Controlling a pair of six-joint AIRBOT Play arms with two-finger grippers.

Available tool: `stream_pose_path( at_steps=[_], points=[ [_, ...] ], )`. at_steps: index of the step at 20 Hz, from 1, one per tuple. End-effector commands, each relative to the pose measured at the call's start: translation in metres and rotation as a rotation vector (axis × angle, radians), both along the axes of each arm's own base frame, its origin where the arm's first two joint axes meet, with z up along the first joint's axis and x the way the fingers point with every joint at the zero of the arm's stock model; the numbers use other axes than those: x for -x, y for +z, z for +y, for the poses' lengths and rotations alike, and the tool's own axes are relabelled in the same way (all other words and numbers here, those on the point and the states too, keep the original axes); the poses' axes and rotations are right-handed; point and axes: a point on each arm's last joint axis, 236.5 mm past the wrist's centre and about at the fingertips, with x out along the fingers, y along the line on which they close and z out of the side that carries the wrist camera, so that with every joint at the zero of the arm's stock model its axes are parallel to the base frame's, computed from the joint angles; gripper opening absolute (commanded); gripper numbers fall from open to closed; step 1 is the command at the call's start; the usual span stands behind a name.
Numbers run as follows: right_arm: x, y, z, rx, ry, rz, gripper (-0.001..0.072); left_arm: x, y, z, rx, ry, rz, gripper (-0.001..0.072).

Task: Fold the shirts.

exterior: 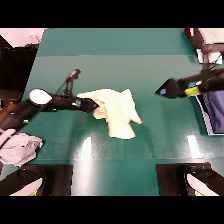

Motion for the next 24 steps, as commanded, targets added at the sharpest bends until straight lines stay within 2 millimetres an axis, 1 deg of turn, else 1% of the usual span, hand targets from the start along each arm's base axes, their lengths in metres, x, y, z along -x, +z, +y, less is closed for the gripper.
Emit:
stream_pose_path(
  at_steps=[1,2,3,5,7,8,10,12,14,15,16,18,19,21,24],
  points=[
    [0.016,-0.061,0.031,0.0,0.041,0.082,0.0495,0.008,0.019,0.047,-0.17,-0.05,-0.045,0.0026],
    [0.024,-0.083,0.048,0.0,0.071,0.115,0.0494,0.012,0.016,0.051,-0.202,-0.073,-0.036,0.0026],
    [0.034,-0.1,0.066,-0.009,0.109,0.148,0.0494,0.018,0.012,0.053,-0.217,-0.089,-0.019,0.0026],
    [0.051,-0.127,0.106,-0.042,0.19,0.188,0.0494,0.023,0.01,0.053,-0.222,-0.106,-0.001,0.0026],
    [0.052,-0.145,0.142,-0.083,0.203,0.189,0.0494,0.023,0.01,0.053,-0.222,-0.106,0.0,0.0026],
    [0.05,-0.152,0.156,-0.107,0.188,0.193,0.0493,0.024,0.01,0.053,-0.221,-0.105,0.003,0.0026],
    [0.046,-0.166,0.175,-0.144,0.165,0.208,0.0492,0.027,0.009,0.053,-0.223,-0.114,0.012,0.0026],
    [0.039,-0.177,0.181,-0.159,0.135,0.216,0.0491,0.028,0.008,0.053,-0.224,-0.119,0.019,0.0026],
    [0.032,-0.183,0.182,-0.163,0.11,0.204,0.0491,0.03,0.008,0.053,-0.225,-0.124,0.024,0.0026],
    [0.029,-0.183,0.182,-0.163,0.102,0.195,0.0488,0.03,0.008,0.053,-0.225,-0.123,0.023,0.0026],
    [0.026,-0.183,0.182,-0.163,0.096,0.187,0.0471,0.029,0.008,0.053,-0.224,-0.12,0.02,0.0026],
    [0.02,-0.182,0.182,-0.167,0.078,0.169,0.0468,0.027,0.009,0.053,-0.223,-0.115,0.015,0.0026],
    [0.019,-0.179,0.185,-0.186,0.063,0.172,0.0451,0.027,0.009,0.053,-0.223,-0.116,0.015,0.0026],
    [0.012,-0.172,0.19,-0.227,0.044,0.156,0.0442,0.027,0.009,0.053,-0.218,-0.103,0.026,0.0026],
    [0.009,-0.171,0.191,-0.231,0.037,0.141,0.043,0.027,0.009,0.053,-0.215,-0.097,0.033,0.0026]
  ],
)
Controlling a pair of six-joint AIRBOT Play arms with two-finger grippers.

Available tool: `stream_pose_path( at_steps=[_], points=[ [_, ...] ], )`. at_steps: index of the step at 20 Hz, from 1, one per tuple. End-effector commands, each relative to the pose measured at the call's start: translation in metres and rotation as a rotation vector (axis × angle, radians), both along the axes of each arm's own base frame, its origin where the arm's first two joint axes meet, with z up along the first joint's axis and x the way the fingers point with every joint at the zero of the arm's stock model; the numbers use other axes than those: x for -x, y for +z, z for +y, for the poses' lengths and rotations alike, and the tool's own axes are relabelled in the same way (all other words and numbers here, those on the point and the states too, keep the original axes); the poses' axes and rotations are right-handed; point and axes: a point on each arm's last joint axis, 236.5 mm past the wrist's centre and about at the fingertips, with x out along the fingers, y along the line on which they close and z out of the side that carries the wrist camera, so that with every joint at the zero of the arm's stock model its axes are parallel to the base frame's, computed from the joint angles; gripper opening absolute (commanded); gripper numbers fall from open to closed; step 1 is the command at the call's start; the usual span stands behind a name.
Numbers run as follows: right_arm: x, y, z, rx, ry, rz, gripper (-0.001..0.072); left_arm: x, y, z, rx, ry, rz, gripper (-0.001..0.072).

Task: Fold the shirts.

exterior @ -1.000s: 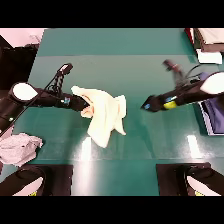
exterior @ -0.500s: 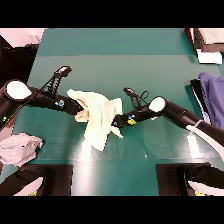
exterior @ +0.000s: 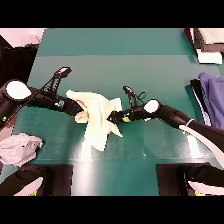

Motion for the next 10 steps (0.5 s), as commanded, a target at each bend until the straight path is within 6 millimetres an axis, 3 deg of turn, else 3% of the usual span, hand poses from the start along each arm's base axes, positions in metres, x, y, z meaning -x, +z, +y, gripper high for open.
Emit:
stream_pose_path(
  at_steps=[1,2,3,5,7,10],
  points=[
    [-0.007,0.003,0.003,-0.02,-0.027,-0.018,0.038,-0.001,0.001,0.0,0.005,0.017,0.01,0.0026],
    [-0.008,0.003,0.003,-0.019,-0.028,-0.019,0.0204,0.0,0.001,0.0,0.008,0.024,0.015,0.0026],
    [-0.01,0.004,0.002,-0.018,-0.031,-0.028,0.008,0.0,0.001,0.0,0.008,0.025,0.016,0.0026],
    [-0.014,0.008,0.001,-0.013,-0.017,-0.075,0.0011,0.001,0.0,0.0,0.007,0.023,0.024,0.0026],
    [-0.019,0.02,-0.01,0.0,-0.003,-0.121,0.0014,0.007,-0.003,0.003,-0.013,0.008,0.04,0.0026],
    [-0.022,0.041,-0.055,0.075,0.035,-0.17,0.0012,0.011,-0.008,0.026,-0.13,0.013,0.065,0.0026]
  ],
)
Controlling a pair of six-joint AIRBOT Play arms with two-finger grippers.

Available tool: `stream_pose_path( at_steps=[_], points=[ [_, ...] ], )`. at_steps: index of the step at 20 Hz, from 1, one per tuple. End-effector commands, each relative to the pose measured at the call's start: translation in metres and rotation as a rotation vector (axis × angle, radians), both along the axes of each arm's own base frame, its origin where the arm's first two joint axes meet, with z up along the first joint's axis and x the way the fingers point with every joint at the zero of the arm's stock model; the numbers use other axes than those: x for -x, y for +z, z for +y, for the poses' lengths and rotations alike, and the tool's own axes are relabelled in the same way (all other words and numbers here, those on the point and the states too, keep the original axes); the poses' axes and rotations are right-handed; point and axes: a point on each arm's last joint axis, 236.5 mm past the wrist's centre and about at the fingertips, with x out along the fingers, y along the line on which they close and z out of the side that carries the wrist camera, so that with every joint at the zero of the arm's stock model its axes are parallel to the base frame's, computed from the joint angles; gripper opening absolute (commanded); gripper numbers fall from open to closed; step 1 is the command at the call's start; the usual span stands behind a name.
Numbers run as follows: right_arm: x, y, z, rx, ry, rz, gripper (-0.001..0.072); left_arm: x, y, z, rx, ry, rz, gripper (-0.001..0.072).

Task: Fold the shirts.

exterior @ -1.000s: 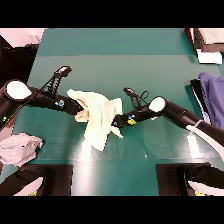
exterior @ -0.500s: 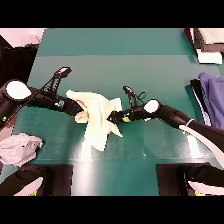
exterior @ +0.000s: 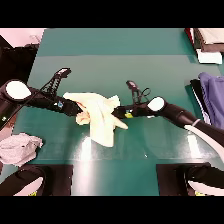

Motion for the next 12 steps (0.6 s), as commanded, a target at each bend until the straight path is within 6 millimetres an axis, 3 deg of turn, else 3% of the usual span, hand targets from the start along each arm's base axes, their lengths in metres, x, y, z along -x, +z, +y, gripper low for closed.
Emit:
stream_pose_path(
  at_steps=[1,3,4,5,7,9,10,11,12],
  points=[
    [0.005,0.014,-0.057,0.128,0.046,-0.021,0.0012,0.004,-0.003,0.031,-0.155,-0.013,0.01,0.0026],
    [0.017,0.013,-0.119,0.281,0.043,0.035,0.0012,-0.003,0.007,0.056,-0.269,-0.005,-0.031,0.0026],
    [0.021,0.015,-0.146,0.338,0.03,0.049,0.0012,-0.008,0.014,0.061,-0.292,-0.004,-0.052,0.0026],
    [0.02,0.022,-0.161,0.347,0.001,0.044,0.0012,-0.011,0.019,0.057,-0.276,0.0,-0.067,0.0026],
    [0.01,0.038,-0.173,0.329,-0.062,-0.005,0.0013,-0.011,0.025,0.038,-0.188,-0.005,-0.063,0.0026],
    [0.0,0.047,-0.171,0.317,-0.085,-0.062,0.0016,-0.011,0.027,0.031,-0.163,-0.026,-0.074,0.0026],
    [-0.003,0.047,-0.17,0.318,-0.087,-0.078,0.0069,-0.012,0.026,0.033,-0.178,-0.031,-0.082,0.0026],
    [-0.003,0.048,-0.17,0.318,-0.088,-0.079,0.0335,-0.012,0.023,0.041,-0.216,-0.042,-0.09,0.0026],
    [0.002,0.047,-0.172,0.322,-0.082,-0.058,0.0481,-0.012,0.019,0.052,-0.267,-0.045,-0.085,0.0026]
  ],
)
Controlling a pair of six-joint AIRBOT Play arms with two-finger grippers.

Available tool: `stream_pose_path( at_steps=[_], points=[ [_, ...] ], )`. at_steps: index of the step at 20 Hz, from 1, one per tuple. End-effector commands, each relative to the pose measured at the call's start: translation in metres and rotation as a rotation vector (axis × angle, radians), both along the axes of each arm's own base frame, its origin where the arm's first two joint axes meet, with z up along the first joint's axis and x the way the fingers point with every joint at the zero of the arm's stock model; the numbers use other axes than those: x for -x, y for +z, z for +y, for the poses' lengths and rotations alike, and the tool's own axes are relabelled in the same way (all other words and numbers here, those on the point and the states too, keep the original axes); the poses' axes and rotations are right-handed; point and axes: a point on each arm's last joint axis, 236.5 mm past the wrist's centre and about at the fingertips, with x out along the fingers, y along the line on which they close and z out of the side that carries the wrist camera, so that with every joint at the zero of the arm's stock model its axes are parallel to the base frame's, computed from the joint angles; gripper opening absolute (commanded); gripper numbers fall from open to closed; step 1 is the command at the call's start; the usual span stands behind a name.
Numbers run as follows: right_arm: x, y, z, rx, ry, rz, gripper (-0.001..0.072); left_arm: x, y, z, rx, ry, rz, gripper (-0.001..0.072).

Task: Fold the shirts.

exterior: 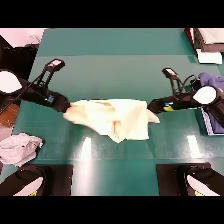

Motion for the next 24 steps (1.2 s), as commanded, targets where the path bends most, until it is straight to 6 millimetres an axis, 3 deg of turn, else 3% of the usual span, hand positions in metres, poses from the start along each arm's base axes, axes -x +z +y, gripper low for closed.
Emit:
stream_pose_path(
  at_steps=[1,4,8,14,17,21,24],
  points=[
    [0.014,0.003,-0.011,0.01,-0.002,0.038,0.0481,0.001,-0.004,0.016,-0.085,-0.026,-0.005,0.0026],
    [0.056,-0.016,-0.018,-0.005,0.002,0.14,0.0481,0.003,-0.006,0.02,-0.107,-0.027,0.001,0.0026],
    [0.11,-0.066,-0.008,-0.017,0.034,0.275,0.0493,-0.009,0.0,0.011,-0.062,-0.014,-0.048,0.0026],
    [0.119,-0.115,-0.005,0.01,0.003,0.32,0.0491,-0.007,0.0,0.01,-0.054,-0.016,-0.041,0.0027],
    [0.105,-0.112,-0.001,0.015,0.01,0.325,0.0484,-0.004,-0.001,0.01,-0.058,-0.019,-0.03,0.0026],
    [0.1,-0.089,0.002,0.008,0.05,0.33,0.0484,-0.003,-0.002,0.01,-0.06,-0.022,-0.022,0.0026],
    [0.091,-0.07,-0.012,-0.008,0.024,0.262,0.0484,-0.003,-0.001,0.01,-0.059,-0.022,-0.023,0.0027]
  ],
)
